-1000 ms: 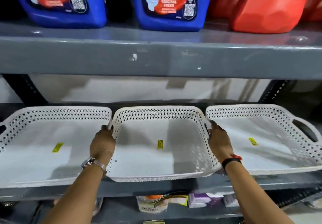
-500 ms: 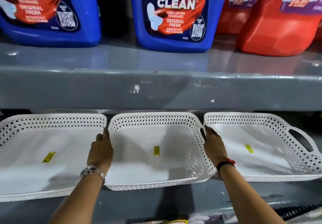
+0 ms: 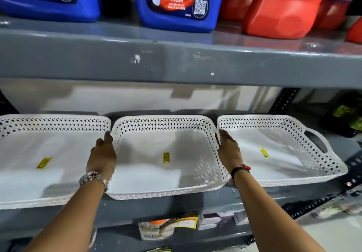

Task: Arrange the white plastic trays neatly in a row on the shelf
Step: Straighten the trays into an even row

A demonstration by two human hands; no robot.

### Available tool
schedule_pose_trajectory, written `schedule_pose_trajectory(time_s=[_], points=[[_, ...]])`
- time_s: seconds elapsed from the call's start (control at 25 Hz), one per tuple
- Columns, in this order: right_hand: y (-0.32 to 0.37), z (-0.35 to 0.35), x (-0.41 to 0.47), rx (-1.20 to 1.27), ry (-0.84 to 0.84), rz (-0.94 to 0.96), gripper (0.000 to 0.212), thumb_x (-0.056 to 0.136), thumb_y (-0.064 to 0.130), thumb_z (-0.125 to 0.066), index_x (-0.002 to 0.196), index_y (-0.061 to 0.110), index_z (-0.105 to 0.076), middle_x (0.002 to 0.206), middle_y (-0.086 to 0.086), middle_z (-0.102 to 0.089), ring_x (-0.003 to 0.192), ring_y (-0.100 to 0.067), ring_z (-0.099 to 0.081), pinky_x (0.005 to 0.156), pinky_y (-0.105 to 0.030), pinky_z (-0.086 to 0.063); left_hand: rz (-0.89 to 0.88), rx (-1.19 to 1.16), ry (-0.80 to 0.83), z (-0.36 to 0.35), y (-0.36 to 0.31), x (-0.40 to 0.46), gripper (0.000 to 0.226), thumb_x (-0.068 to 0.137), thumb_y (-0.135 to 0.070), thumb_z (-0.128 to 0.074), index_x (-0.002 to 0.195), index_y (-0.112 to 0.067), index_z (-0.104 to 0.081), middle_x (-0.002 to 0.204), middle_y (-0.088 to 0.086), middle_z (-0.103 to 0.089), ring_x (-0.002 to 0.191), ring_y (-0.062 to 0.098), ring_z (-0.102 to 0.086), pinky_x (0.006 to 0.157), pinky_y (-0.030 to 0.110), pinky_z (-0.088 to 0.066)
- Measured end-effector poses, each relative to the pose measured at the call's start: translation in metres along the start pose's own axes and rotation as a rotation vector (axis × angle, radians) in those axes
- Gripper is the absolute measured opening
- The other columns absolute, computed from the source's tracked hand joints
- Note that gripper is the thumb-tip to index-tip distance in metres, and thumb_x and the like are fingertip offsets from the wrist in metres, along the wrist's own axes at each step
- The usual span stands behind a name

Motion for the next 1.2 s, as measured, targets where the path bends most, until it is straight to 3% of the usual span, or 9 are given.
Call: schedule_pose_trajectory(time_s=[0.64, 0.84, 1.2], points=[[-0.004, 0.007, -0.024, 0.036, 0.023, 0.025, 0.049, 0.093, -0.003, -0.033, 0.141, 0.008, -0.034, 0.148, -0.009, -0.039, 0.134, -0.025, -0.039, 0.109, -0.029, -0.034, 0.034, -0.017, 0.044, 0.003, 0.007, -0.021, 0.064, 0.092, -0.003, -0.035, 0.15, -0.013, -0.01, 0.13, 0.029, -0.043, 0.115, 0.047, -0.049, 0.096, 0.046, -0.042], [-0.004, 0.007, -0.023, 0.03, 0.026, 0.025, 0.049, 0.093, -0.003, -0.032, 0.142, 0.008, -0.032, 0.149, -0.009, -0.037, 0.136, -0.023, -0.036, 0.111, -0.028, -0.031, 0.059, -0.072, 0.027, 0.006, 0.007, -0.022, 0.058, 0.088, 0.004, -0.035, 0.144, -0.004, -0.022, 0.128, 0.031, -0.05, 0.115, 0.046, -0.052, 0.094, 0.045, -0.044], [-0.006, 0.005, -0.024, 0.055, 0.035, 0.013, 0.049, 0.094, -0.002, -0.032, 0.142, 0.009, -0.032, 0.15, -0.007, -0.036, 0.138, -0.023, -0.034, 0.112, -0.027, -0.028, 0.111, -0.135, 0.04, 0.003, 0.012, -0.018, 0.052, 0.091, 0.001, -0.032, 0.142, -0.004, -0.025, 0.126, 0.033, -0.052, 0.115, 0.047, -0.051, 0.094, 0.046, -0.044]])
Point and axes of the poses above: each hand's wrist, its own x-axis towards the middle knuckle, its own z-axis out of the back of the hand, y = z × x, the point moved 6 cm from there along x, towards the middle knuckle
